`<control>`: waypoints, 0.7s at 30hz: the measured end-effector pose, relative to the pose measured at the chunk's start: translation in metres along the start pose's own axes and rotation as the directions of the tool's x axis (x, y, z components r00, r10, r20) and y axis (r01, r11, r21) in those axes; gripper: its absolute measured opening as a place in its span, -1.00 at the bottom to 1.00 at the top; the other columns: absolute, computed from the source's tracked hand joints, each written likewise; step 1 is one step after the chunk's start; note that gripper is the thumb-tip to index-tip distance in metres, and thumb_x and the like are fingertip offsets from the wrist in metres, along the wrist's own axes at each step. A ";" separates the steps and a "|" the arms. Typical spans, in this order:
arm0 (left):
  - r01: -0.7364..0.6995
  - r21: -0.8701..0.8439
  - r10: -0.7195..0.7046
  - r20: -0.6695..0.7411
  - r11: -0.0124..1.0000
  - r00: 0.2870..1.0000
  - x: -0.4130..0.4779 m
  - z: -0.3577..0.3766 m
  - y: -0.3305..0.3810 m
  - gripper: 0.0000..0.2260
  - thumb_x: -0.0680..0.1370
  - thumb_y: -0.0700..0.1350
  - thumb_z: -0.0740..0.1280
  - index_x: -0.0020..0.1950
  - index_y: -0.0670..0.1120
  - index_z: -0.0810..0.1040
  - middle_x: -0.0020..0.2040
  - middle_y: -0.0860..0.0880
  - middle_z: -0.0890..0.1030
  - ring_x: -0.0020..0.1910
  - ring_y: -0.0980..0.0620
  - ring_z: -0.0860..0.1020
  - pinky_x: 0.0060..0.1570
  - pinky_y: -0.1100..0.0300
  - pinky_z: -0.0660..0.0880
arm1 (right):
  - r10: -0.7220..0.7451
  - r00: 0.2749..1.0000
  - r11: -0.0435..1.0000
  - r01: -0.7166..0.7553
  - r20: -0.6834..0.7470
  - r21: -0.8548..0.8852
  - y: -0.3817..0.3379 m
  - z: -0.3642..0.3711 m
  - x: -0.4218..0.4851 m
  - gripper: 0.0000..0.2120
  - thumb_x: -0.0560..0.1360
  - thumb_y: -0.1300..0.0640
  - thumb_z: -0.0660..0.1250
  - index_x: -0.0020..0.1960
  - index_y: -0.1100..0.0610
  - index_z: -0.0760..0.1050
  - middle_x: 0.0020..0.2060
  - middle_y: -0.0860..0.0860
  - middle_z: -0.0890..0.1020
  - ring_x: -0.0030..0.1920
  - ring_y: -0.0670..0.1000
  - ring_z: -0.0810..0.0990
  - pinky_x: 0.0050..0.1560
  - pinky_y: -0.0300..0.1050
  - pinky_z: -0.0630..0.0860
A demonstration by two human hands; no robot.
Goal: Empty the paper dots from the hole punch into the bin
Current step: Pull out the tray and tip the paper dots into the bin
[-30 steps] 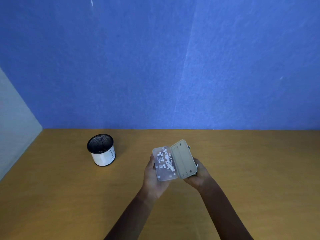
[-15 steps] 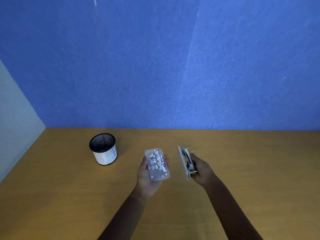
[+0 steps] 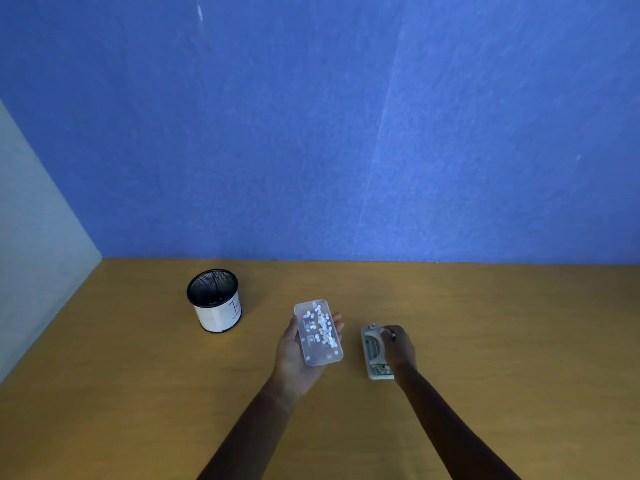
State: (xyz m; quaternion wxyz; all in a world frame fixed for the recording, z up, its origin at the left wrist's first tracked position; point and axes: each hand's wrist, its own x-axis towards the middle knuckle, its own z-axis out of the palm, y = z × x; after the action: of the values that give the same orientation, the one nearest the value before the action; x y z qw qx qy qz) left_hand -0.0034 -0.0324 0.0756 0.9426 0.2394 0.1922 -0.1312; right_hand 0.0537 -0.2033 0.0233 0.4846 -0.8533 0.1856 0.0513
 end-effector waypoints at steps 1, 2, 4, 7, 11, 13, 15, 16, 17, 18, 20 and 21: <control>0.000 0.009 0.000 0.001 1.000 1.000 0.000 0.000 0.000 -0.56 0.61 0.07 0.00 0.09 -0.20 0.52 -0.16 -0.19 0.72 -0.02 -0.10 0.58 0.03 0.09 0.45 | 0.004 1.000 1.000 -0.004 -0.002 0.000 0.001 0.000 0.001 -0.72 0.59 0.24 0.15 0.21 0.36 0.46 0.16 0.30 0.58 0.14 0.23 0.53 -0.11 -0.19 0.27; -0.001 0.017 0.001 0.001 1.000 1.000 0.000 -0.001 0.001 -0.57 0.61 0.07 -0.01 0.09 -0.20 0.52 -0.16 -0.19 0.72 -0.02 -0.10 0.58 0.03 0.10 0.45 | 0.008 1.000 1.000 -0.008 -0.001 0.001 0.001 0.000 0.001 -0.72 0.59 0.24 0.15 0.21 0.36 0.46 0.16 0.29 0.58 0.15 0.23 0.53 -0.11 -0.19 0.27; -0.004 0.031 0.004 -0.001 1.000 1.000 0.001 -0.001 0.001 -0.57 0.61 0.07 -0.01 0.09 -0.20 0.52 -0.16 -0.20 0.72 -0.08 -0.10 0.63 0.02 0.10 0.45 | 0.009 1.000 1.000 -0.009 -0.001 0.004 0.001 0.001 0.003 -0.72 0.59 0.24 0.15 0.21 0.36 0.46 0.16 0.30 0.58 0.15 0.24 0.53 -0.10 -0.17 0.30; 0.000 0.042 0.000 -0.005 0.999 1.000 0.002 -0.001 0.001 -0.57 0.61 0.06 -0.01 0.10 -0.21 0.52 -0.17 -0.21 0.72 -0.12 -0.10 0.65 0.00 0.10 0.45 | 0.008 1.000 1.000 -0.008 0.003 -0.004 0.002 0.002 0.004 -0.72 0.59 0.23 0.16 0.21 0.35 0.47 0.17 0.29 0.58 0.16 0.23 0.53 -0.08 -0.17 0.33; 0.013 0.045 -0.013 -0.016 0.999 1.000 0.003 -0.002 0.002 -0.55 0.61 0.05 -0.02 0.12 -0.24 0.50 -0.16 -0.22 0.71 0.01 -0.14 0.55 0.03 0.09 0.44 | 0.020 1.000 1.000 -0.020 0.008 -0.015 0.005 0.003 0.005 -0.72 0.59 0.23 0.16 0.22 0.35 0.47 0.18 0.28 0.58 0.17 0.23 0.53 -0.09 -0.21 0.28; 0.009 0.057 -0.008 -0.015 0.998 1.000 0.004 -0.003 0.002 -0.55 0.61 0.05 -0.02 0.10 -0.23 0.51 -0.16 -0.22 0.71 -0.03 -0.13 0.60 0.02 0.09 0.45 | 0.027 1.000 1.000 -0.027 0.009 -0.016 0.006 0.004 0.005 -0.72 0.59 0.23 0.16 0.21 0.35 0.47 0.17 0.28 0.59 0.15 0.23 0.54 -0.09 -0.21 0.28; 0.005 0.067 -0.004 -0.018 0.998 1.000 0.004 -0.004 0.002 -0.56 0.61 0.05 -0.01 0.08 -0.22 0.53 -0.16 -0.22 0.71 -0.09 -0.10 0.64 0.02 0.10 0.46 | 0.032 0.999 0.999 -0.032 0.015 -0.024 0.007 0.004 0.005 -0.72 0.59 0.23 0.16 0.21 0.36 0.47 0.16 0.28 0.59 0.15 0.23 0.54 -0.10 -0.21 0.28; 0.003 0.069 -0.002 -0.020 0.998 1.000 0.005 -0.005 0.003 -0.56 0.61 0.05 -0.01 0.07 -0.22 0.53 -0.15 -0.22 0.71 -0.09 -0.10 0.63 0.02 0.10 0.46 | 0.035 0.999 0.999 -0.035 0.016 -0.027 0.008 0.004 0.004 -0.72 0.59 0.23 0.16 0.21 0.36 0.47 0.16 0.28 0.59 0.15 0.23 0.54 -0.10 -0.22 0.28; 0.001 0.070 0.000 -0.021 0.998 1.000 0.006 -0.005 0.003 -0.56 0.61 0.05 -0.02 0.07 -0.22 0.53 -0.15 -0.22 0.71 -0.07 -0.10 0.62 0.03 0.10 0.46 | 0.039 0.999 0.999 -0.039 0.016 -0.028 0.008 0.004 0.004 -0.72 0.59 0.23 0.16 0.21 0.36 0.47 0.16 0.28 0.59 0.15 0.23 0.54 -0.10 -0.22 0.28; -0.001 0.069 0.002 -0.021 0.998 1.000 0.006 -0.006 0.003 -0.56 0.61 0.05 -0.02 0.07 -0.22 0.53 -0.15 -0.22 0.71 -0.04 -0.11 0.60 0.03 0.10 0.45 | 0.045 0.999 0.999 -0.045 0.015 -0.028 0.009 0.004 0.003 -0.72 0.59 0.23 0.16 0.21 0.36 0.47 0.17 0.28 0.59 0.15 0.23 0.54 -0.10 -0.22 0.28; -0.002 0.074 0.003 -0.017 0.997 1.000 0.006 -0.006 0.004 -0.56 0.61 0.05 -0.02 0.08 -0.22 0.53 -0.14 -0.22 0.71 -0.01 -0.11 0.58 0.03 0.10 0.45 | 0.049 0.999 0.998 -0.048 0.013 -0.029 0.010 0.004 0.003 -0.72 0.59 0.23 0.16 0.21 0.36 0.47 0.17 0.28 0.59 0.15 0.23 0.54 -0.10 -0.22 0.27; -0.001 0.078 0.002 -0.015 0.997 1.000 0.007 -0.006 0.004 -0.56 0.61 0.05 -0.02 0.08 -0.22 0.53 -0.14 -0.21 0.72 -0.01 -0.11 0.58 0.02 0.10 0.46 | 0.046 0.999 0.998 -0.046 0.014 -0.034 0.010 0.004 0.003 -0.72 0.59 0.24 0.16 0.21 0.35 0.47 0.17 0.28 0.58 0.15 0.22 0.54 -0.10 -0.22 0.27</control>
State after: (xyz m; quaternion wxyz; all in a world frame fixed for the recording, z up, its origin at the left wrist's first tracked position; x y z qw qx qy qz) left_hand 0.0018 -0.0271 0.0689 0.9311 0.2774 0.1940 -0.1360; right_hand 0.0532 -0.2056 0.0119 0.4700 -0.8565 0.2008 0.0719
